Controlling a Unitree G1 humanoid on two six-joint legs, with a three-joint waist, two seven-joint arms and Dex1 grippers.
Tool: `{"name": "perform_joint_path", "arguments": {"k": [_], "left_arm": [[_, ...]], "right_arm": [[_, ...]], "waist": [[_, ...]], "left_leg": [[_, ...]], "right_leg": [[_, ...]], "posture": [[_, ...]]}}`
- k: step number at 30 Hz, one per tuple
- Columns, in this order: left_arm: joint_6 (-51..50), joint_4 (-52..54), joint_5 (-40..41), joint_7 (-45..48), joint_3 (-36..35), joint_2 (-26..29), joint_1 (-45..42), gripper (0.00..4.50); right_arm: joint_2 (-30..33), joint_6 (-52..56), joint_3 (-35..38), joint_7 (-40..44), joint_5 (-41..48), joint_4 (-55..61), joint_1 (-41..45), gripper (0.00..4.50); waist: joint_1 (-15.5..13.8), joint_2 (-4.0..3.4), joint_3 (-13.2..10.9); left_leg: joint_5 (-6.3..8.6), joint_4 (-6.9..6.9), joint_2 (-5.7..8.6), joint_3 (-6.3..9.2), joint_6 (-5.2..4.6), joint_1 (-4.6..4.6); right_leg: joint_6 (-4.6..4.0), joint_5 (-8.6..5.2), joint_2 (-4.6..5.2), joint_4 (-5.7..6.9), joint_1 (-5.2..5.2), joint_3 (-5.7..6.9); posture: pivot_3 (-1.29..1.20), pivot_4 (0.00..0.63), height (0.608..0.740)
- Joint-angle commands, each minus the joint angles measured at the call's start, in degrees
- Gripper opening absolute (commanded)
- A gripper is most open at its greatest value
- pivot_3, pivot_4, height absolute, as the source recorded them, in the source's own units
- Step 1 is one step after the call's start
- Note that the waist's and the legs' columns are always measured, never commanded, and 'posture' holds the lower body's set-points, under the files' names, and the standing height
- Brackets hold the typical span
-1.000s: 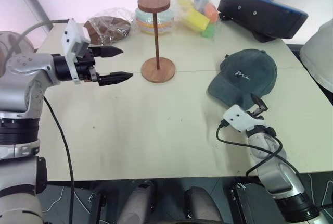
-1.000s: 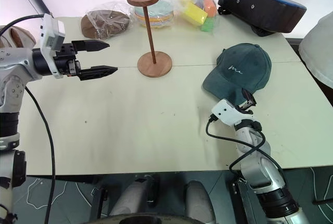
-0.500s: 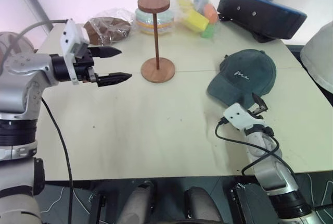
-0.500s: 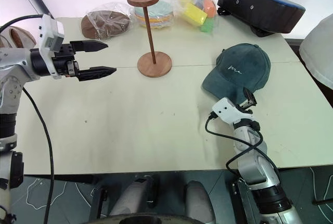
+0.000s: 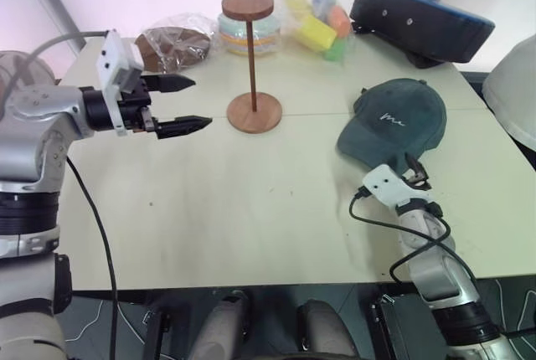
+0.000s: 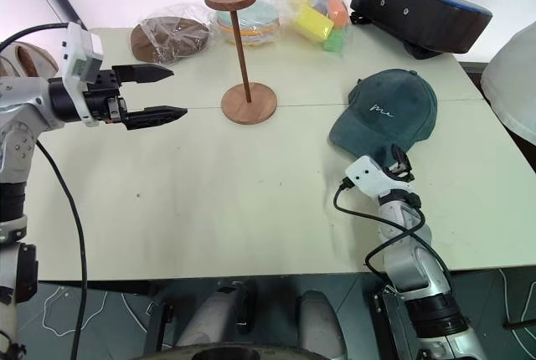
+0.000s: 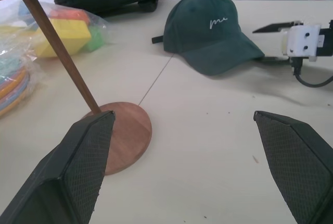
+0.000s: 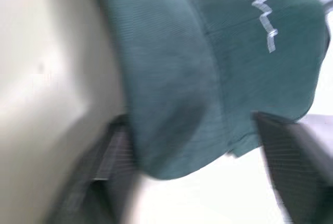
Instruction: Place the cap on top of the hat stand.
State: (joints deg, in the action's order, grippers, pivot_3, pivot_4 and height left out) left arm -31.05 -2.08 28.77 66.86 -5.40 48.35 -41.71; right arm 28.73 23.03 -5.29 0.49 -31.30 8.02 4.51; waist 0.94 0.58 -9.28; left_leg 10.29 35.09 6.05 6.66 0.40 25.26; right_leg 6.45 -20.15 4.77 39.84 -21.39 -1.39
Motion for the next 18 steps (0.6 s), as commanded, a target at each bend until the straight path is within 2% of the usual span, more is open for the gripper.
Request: {"name": "perform_joint_path", "arguments": {"k": [1, 2, 13, 18], "left_arm": [[0.3, 1.32, 0.63, -0.27, -1.88, 0.94, -0.57, 4.5], [0.38, 1.23, 0.6, -0.26, -1.88, 0.93, -0.59, 4.5], [0.71, 1.0, 0.55, -0.42, -1.83, 0.89, -0.67, 4.5], [0.76, 0.88, 0.5, -0.62, -1.83, 0.81, -0.76, 4.5]], "right_arm": [[0.34, -0.54, 1.62, -0.22, -0.68, 0.97, 0.19, 0.98], [0.28, -0.56, 1.63, -0.25, -0.74, 0.98, 0.23, 0.51], [-0.02, -3.1, 2.47, -2.3, -2.64, 1.54, 0.99, 0.51], [0.42, -8.62, 4.56, -5.91, -2.4, 4.0, 2.71, 0.51]], "waist": [[0.08, 0.0, 0.0], [0.1, 0.0, 0.0], [0.09, 0.0, 0.0], [0.09, -0.01, -0.01]], "left_leg": [[0.0, 0.0, 0.0, 0.0, 0.0, 0.0], [0.0, 0.0, -0.01, 0.0, 0.01, 0.0], [-0.01, -0.01, -0.02, 0.0, 0.01, 0.0], [-0.04, -0.02, -0.02, 0.0, 0.06, 0.0]], "right_leg": [[0.0, 0.0, -0.01, 0.01, -0.01, -0.01], [0.0, 0.0, -0.01, 0.01, -0.01, -0.01], [-0.01, 0.0, -0.03, 0.03, -0.03, -0.03], [-0.01, 0.0, -0.03, 0.03, -0.04, -0.03]], "posture": [[0.0, 0.15, 0.74], [0.0, 0.15, 0.74], [0.0, 0.15, 0.74], [0.0, 0.15, 0.74]]}}
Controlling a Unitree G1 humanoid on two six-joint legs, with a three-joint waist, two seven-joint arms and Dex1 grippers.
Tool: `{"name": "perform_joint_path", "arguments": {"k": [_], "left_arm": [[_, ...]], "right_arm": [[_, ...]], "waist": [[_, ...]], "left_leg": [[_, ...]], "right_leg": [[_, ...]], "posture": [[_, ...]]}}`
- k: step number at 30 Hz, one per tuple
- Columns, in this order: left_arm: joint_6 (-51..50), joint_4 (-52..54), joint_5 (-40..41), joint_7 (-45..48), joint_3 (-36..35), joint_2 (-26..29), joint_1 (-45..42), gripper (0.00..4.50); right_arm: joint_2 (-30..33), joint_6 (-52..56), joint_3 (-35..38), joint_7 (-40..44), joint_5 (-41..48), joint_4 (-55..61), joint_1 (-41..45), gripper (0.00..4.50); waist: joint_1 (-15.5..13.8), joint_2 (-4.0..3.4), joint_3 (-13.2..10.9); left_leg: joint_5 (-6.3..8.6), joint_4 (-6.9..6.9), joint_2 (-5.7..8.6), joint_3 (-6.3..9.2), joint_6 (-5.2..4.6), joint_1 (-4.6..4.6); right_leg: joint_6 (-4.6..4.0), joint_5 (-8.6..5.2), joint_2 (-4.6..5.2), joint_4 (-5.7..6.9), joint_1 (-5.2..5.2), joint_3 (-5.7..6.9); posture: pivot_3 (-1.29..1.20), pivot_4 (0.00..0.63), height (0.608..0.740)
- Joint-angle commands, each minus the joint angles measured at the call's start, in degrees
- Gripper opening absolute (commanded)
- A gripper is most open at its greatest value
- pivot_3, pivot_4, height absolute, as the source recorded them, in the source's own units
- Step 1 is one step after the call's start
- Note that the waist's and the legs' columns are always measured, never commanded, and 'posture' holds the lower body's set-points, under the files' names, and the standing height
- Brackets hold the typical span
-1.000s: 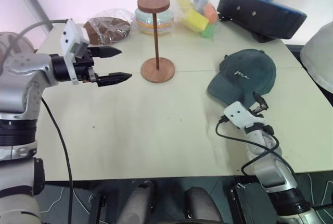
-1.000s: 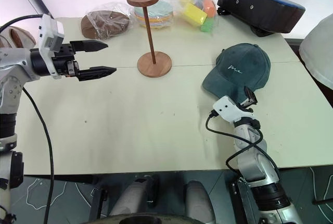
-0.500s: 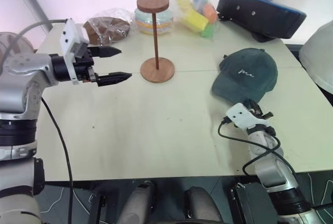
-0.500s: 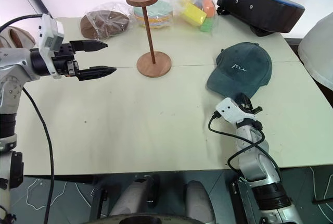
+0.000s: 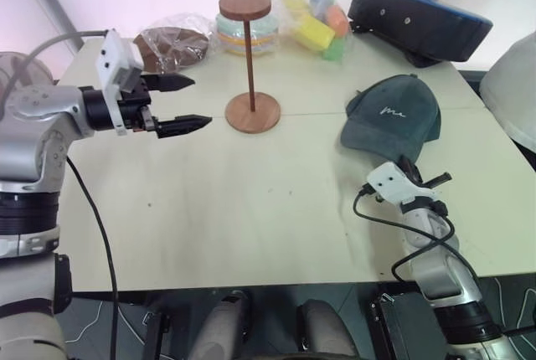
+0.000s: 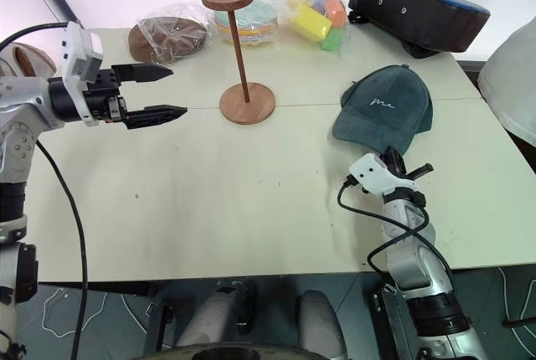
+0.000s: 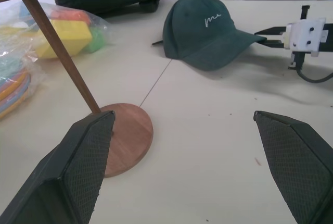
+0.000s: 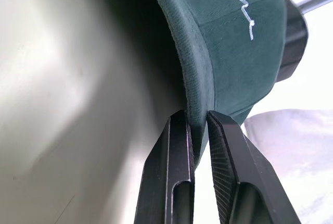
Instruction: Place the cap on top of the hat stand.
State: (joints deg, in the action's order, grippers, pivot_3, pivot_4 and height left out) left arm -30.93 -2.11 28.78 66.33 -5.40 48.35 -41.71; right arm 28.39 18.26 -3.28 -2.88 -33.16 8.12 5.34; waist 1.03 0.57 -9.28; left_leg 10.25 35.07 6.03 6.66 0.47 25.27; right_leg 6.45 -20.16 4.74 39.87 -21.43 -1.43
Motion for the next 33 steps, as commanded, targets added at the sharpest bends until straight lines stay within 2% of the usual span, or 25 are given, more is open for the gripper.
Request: {"name": "perform_joint_path", "arguments": {"k": [1, 8, 18, 28, 33], "left_arm": [[0.59, 0.93, 0.56, -0.18, -1.84, 0.72, -0.8, 4.5], [0.71, 0.01, 0.76, -0.8, -1.87, -0.18, -1.13, 4.5], [2.34, -3.27, 0.04, -2.2, -1.75, -2.58, -1.05, 4.5], [2.24, -2.64, 0.57, -2.68, -1.94, -2.61, -0.45, 4.5], [1.75, -2.07, 0.98, -2.77, -2.22, -2.38, 0.04, 4.5]], "right_arm": [[0.86, -4.84, 2.81, -2.86, -0.53, 4.53, 2.1, 0.51], [0.64, -8.25, 5.6, -4.31, -0.78, 8.3, 5.11, 0.51], [-0.53, -6.52, 6.24, -0.92, -0.58, 12.43, 14.68, 0.51], [-1.25, -6.09, 6.71, 1.2, -0.28, 13.72, 11.87, 0.51], [-2.83, -0.85, 8.77, 6.1, 3.71, 15.49, 10.75, 0.51]], "waist": [[-0.01, 0.0, 0.0], [-0.09, 0.0, 0.0], [-0.03, 0.0, 0.0], [0.05, 0.0, 0.0], [-0.02, 0.0, 0.0]], "left_leg": [[0.0, 0.0, 0.0, 0.0, 0.0, 0.0], [-0.04, 0.0, 0.0, 0.0, 0.07, 0.0], [-0.1, 0.0, 0.0, 0.0, 0.17, 0.01], [-0.11, -0.01, 0.0, 0.0, 0.17, 0.01], [-0.11, -0.01, 0.0, 0.0, 0.17, 0.01]], "right_leg": [[0.0, 0.0, 0.0, 0.01, 0.0, 0.0], [0.0, 0.0, 0.0, 0.01, 0.0, 0.0], [0.0, 0.0, -0.01, 0.04, -0.02, 0.0], [0.0, 0.0, 0.0, 0.05, -0.03, -0.01], [-0.01, 0.0, 0.0, 0.06, -0.03, 0.0]], "posture": [[0.0, 0.15, 0.74], [0.0, 0.15, 0.74], [0.0, 0.15, 0.74], [0.0, 0.15, 0.74], [0.0, 0.15, 0.74]]}}
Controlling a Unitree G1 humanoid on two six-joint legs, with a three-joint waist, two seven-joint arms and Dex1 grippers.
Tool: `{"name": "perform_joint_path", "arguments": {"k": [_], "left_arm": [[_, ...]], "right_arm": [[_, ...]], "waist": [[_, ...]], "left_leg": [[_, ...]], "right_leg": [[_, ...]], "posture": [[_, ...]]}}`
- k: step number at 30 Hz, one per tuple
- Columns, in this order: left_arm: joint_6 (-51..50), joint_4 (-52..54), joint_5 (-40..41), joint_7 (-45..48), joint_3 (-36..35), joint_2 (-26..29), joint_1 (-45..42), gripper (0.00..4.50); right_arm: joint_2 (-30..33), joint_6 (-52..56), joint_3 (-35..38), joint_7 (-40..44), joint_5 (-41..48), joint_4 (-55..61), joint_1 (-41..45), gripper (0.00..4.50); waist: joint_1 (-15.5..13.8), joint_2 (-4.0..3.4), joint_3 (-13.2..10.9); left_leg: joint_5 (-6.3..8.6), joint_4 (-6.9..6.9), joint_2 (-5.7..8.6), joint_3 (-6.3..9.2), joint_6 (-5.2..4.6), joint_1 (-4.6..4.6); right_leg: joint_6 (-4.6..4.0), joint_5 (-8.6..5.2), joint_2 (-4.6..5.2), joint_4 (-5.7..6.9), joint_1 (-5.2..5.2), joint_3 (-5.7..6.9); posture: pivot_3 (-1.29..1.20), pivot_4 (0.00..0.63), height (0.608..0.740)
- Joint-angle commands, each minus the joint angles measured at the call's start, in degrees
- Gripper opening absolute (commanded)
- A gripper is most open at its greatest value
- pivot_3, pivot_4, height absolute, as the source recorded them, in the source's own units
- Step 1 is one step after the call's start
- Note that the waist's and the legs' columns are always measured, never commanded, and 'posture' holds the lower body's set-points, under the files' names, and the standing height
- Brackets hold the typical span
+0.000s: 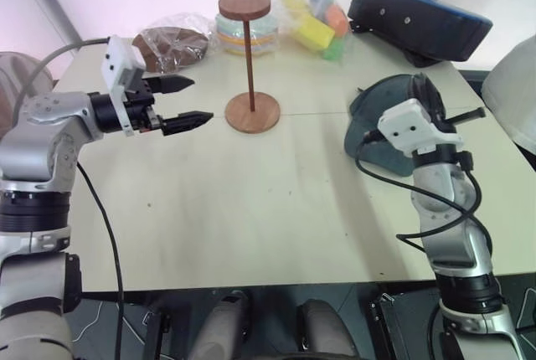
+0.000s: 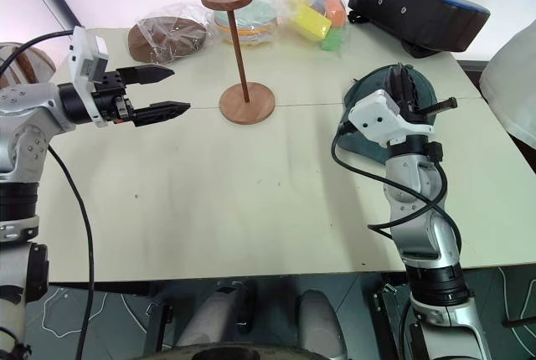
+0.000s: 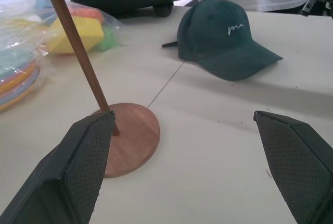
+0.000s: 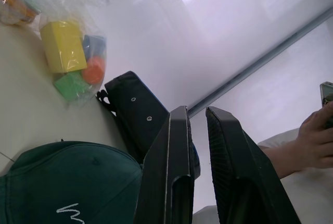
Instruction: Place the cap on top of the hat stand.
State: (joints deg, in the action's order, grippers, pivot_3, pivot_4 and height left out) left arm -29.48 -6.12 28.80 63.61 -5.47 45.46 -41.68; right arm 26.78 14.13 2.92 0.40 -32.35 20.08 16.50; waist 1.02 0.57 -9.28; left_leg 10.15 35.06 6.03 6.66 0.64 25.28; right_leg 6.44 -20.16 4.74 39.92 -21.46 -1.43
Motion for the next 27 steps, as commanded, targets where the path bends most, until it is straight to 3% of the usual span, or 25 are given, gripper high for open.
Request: {"name": "perform_joint_path", "arguments": {"k": [1, 6, 7, 9, 15, 16, 21, 24, 27], "left_arm": [[0.22, 2.06, 1.01, -0.06, -2.18, 0.54, 0.15, 4.5], [0.0, 2.27, 1.12, -0.15, -2.15, 0.37, 0.42, 4.5], [-0.03, 2.34, 1.14, -0.15, -2.13, 0.31, 0.49, 4.5], [-0.06, 2.4, 1.16, -0.17, -2.03, 0.18, 0.56, 4.5], [-0.04, 2.67, 1.22, -0.09, -1.8, 0.01, 1.29, 4.5], [-0.07, 2.77, 1.25, -0.1, -1.79, -0.01, 1.39, 4.5], [-0.16, 3.17, 1.28, -0.23, -1.75, -0.34, 1.92, 4.5], [-0.02, 3.26, 1.18, -0.32, -1.67, -0.58, 2.18, 4.5], [0.09, 3.27, 1.11, -0.37, -1.63, -0.73, 2.28, 4.5]], "right_arm": [[-2.44, 6.26, 3.28, 5.38, 5.6, 4.58, -0.85, 0.51], [-8.39, 22.18, 6.55, 13.75, 15.83, 12.59, -2.04, 0.51], [-8.55, 24.89, 6.9, 15.34, 17.2, 14.25, -2.41, 0.75], [-7.15, 28.25, 6.61, 18.24, 18.8, 16.94, -3.59, 1.32], [-1.51, 34.08, 7.39, 24.03, 21.86, 23.78, -11.18, 4.25], [-0.67, 34.09, 7.58, 24.36, 22.03, 24.31, -12.17, 4.44], [5.82, 27.71, 6.89, 23.99, 18.34, 24.38, -19.42, 4.44], [12.48, 17.76, 4.76, 21.42, 11.24, 21.44, -23.65, 4.44], [14.07, 13.92, 4.39, 19.82, 8.99, 20.01, -25.25, 4.44]], "waist": [[-0.01, 0.0, 0.0], [0.03, -0.01, 0.0], [0.03, -0.01, -0.01], [-0.1, -0.01, -0.01], [-0.27, -0.01, -0.01], [-0.23, -0.01, -0.01], [-0.28, -0.01, 0.0], [-0.23, -0.01, -0.01], [-0.24, 0.01, -0.01]], "left_leg": [[0.0, 0.01, 0.0, 0.0, 0.0, 0.0], [0.12, 0.01, -0.02, 0.01, -0.2, 0.0], [0.12, 0.01, -0.01, 0.0, -0.2, 0.0], [0.12, 0.01, -0.01, 0.01, -0.2, 0.0], [0.15, 0.01, 0.02, 0.01, -0.24, 0.01], [0.15, 0.0, 0.02, 0.01, -0.25, 0.01], [0.15, -0.01, 0.02, 0.01, -0.25, 0.01], [0.16, -0.01, 0.04, 0.0, -0.25, 0.01], [0.15, 0.0, 0.02, 0.01, -0.25, 0.0]], "right_leg": [[0.0, 0.0, 0.0, 0.0, 0.01, 0.0], [0.0, 0.0, 0.03, 0.0, 0.01, 0.0], [0.0, 0.0, 0.03, 0.02, -0.01, -0.01], [0.0, 0.0, 0.05, 0.02, -0.01, -0.01], [0.0, 0.0, 0.16, 0.0, 0.01, 0.02], [0.0, 0.0, 0.18, 0.0, 0.0, 0.02], [0.0, 0.0, 0.19, 0.0, 0.01, 0.03], [0.0, 0.0, 0.22, -0.01, 0.01, 0.03], [0.0, -0.01, 0.2, -0.02, 0.03, 0.07]], "posture": [[0.0, 0.15, 0.74], [0.0, 0.15, 0.74], [0.0, 0.15, 0.74], [0.0, 0.15, 0.74], [0.0, 0.15, 0.74], [0.0, 0.15, 0.74], [0.0, 0.15, 0.74], [0.0, 0.15, 0.74], [0.0, 0.15, 0.74]]}}
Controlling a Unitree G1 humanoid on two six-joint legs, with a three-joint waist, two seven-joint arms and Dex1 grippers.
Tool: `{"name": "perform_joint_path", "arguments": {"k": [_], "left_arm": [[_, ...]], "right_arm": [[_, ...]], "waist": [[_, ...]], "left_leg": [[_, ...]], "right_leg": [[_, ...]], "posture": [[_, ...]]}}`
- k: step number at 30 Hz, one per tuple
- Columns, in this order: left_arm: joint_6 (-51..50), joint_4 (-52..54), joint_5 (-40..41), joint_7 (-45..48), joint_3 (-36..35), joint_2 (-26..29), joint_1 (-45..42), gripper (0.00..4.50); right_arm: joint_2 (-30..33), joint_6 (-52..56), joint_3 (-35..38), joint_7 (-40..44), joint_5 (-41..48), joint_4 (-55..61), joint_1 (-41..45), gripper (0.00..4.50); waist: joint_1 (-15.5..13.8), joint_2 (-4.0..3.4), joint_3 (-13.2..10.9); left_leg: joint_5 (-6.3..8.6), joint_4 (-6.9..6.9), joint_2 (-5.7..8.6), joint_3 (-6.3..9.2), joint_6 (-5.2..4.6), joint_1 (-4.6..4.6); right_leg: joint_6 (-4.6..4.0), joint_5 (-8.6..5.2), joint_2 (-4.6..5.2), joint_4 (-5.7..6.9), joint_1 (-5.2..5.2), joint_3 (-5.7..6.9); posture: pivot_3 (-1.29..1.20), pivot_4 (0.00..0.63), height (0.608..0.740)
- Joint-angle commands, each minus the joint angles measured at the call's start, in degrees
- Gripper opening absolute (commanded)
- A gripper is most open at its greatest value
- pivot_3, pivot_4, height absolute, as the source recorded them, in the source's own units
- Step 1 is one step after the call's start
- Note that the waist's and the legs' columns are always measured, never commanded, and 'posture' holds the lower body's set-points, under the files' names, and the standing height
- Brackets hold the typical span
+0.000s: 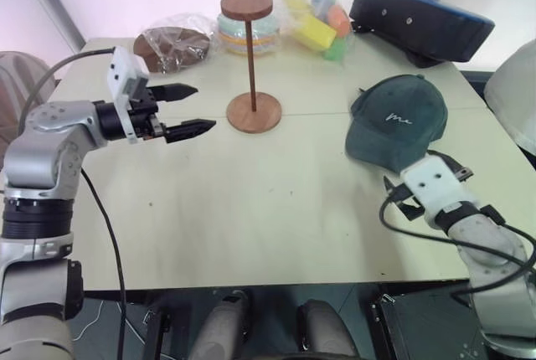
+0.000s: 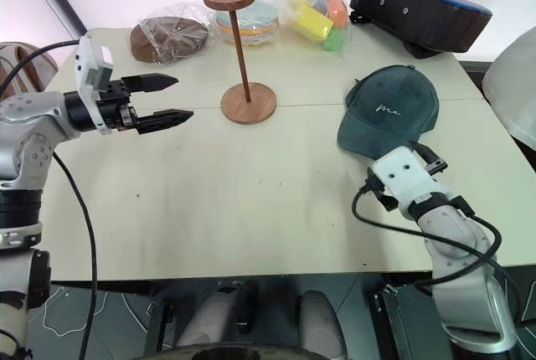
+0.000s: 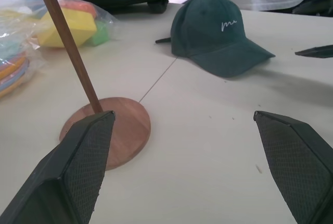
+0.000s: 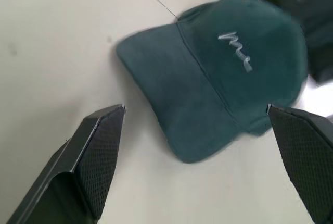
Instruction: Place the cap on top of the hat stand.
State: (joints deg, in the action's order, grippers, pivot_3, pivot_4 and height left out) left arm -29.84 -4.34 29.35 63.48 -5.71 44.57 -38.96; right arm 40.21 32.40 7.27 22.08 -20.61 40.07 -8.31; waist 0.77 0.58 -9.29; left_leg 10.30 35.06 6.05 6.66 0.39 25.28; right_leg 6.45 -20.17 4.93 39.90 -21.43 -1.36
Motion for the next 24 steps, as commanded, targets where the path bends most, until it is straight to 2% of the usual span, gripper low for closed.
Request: {"name": "perform_joint_path", "arguments": {"k": [1, 15, 24], "left_arm": [[0.46, 1.52, 0.56, -0.26, -1.39, 0.12, -0.42, 4.5], [0.04, 2.92, 0.91, -0.83, -1.8, 0.07, 1.04, 4.5], [-0.82, 4.94, 1.5, -1.87, -2.62, 0.54, 2.52, 4.5]], "right_arm": [[0.73, -5.49, -0.01, -2.11, -3.33, -0.34, -0.75, 4.44], [-2.68, -8.97, -2.0, -0.64, -5.36, -4.84, -2.11, 4.44], [-0.49, -11.59, -4.1, 0.01, -8.17, -11.11, 3.24, 4.44]], "waist": [[0.01, -0.01, 0.0], [-0.03, 0.0, 0.0], [-0.02, 0.0, 0.0]], "left_leg": [[0.0, 0.0, 0.0, 0.0, 0.0, 0.0], [0.0, 0.01, 0.01, 0.02, 0.0, 0.0], [0.0, 0.01, 0.01, 0.01, 0.0, 0.0]], "right_leg": [[0.0, 0.0, 0.0, 0.0, 0.0, -0.01], [0.0, 0.0, 0.01, 0.0, 0.03, 0.0], [0.0, 0.0, 0.01, 0.0, 0.02, 0.0]], "posture": [[0.0, 0.15, 0.74], [0.0, 0.15, 0.74], [0.0, 0.15, 0.74]]}}
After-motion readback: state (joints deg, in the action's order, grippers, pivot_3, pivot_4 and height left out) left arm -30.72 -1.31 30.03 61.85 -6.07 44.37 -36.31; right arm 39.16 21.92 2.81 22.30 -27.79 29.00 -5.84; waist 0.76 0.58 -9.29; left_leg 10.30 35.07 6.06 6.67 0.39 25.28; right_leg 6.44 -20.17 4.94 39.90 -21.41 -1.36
